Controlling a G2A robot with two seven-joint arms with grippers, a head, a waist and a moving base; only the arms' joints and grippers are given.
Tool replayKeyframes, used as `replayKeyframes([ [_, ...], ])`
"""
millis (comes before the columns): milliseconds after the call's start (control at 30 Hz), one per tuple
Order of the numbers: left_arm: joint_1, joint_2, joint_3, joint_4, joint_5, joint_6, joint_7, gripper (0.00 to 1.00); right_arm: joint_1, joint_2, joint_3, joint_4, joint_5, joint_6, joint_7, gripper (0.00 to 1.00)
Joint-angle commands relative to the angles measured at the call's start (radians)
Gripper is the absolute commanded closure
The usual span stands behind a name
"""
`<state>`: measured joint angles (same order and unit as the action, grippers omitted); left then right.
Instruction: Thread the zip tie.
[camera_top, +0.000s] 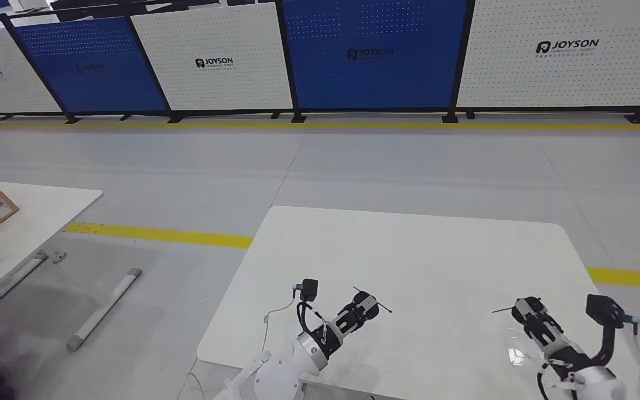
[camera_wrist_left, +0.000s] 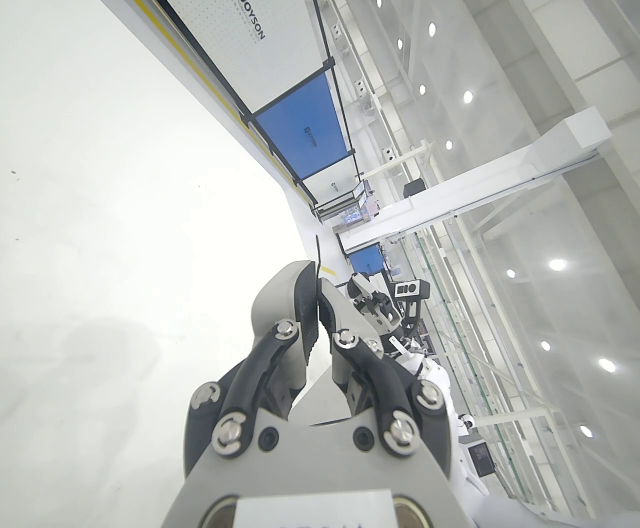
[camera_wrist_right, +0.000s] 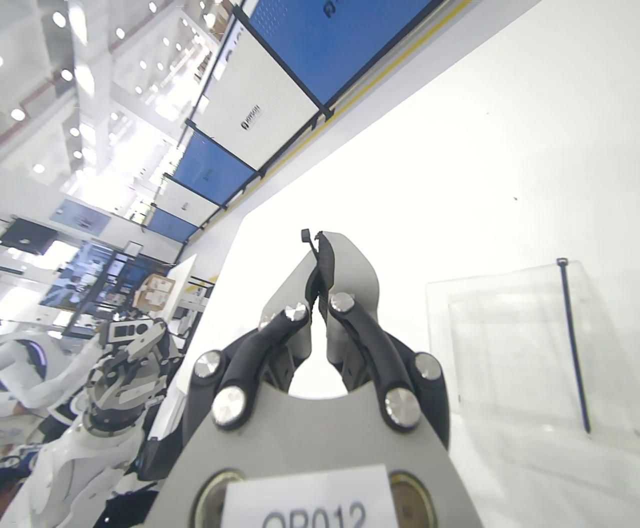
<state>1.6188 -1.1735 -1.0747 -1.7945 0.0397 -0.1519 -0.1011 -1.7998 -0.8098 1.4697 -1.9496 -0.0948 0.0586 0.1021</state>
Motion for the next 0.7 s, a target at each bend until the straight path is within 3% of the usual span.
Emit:
replayKeyframes([
  [0,0.0,0.0,0.0,0.0,0.0,0.0,0.0,1.0,-0.034,-0.006,0.005,0.001,0.02,-0.064,-0.049,1.0],
  [67,0.0,0.0,0.0,0.0,0.0,0.0,0.0,1.0,-0.048,-0.014,-0.022,-0.01,0.011,-0.094,-0.095,1.0],
  [133,0.0,0.0,0.0,0.0,0.0,0.0,0.0,1.0,-0.036,-0.022,-0.052,-0.012,-0.007,-0.085,-0.124,1.0],
  [467,-0.003,-0.001,0.001,-0.003,-0.001,0.003,0.001,1.0,-0.036,-0.022,-0.052,-0.012,-0.007,-0.085,-0.124,1.0],
  [667,-0.046,-0.015,0.063,-0.036,0.086,0.064,0.079,1.0,-0.036,-0.022,-0.052,-0.012,-0.007,-0.085,-0.124,1.0],
])
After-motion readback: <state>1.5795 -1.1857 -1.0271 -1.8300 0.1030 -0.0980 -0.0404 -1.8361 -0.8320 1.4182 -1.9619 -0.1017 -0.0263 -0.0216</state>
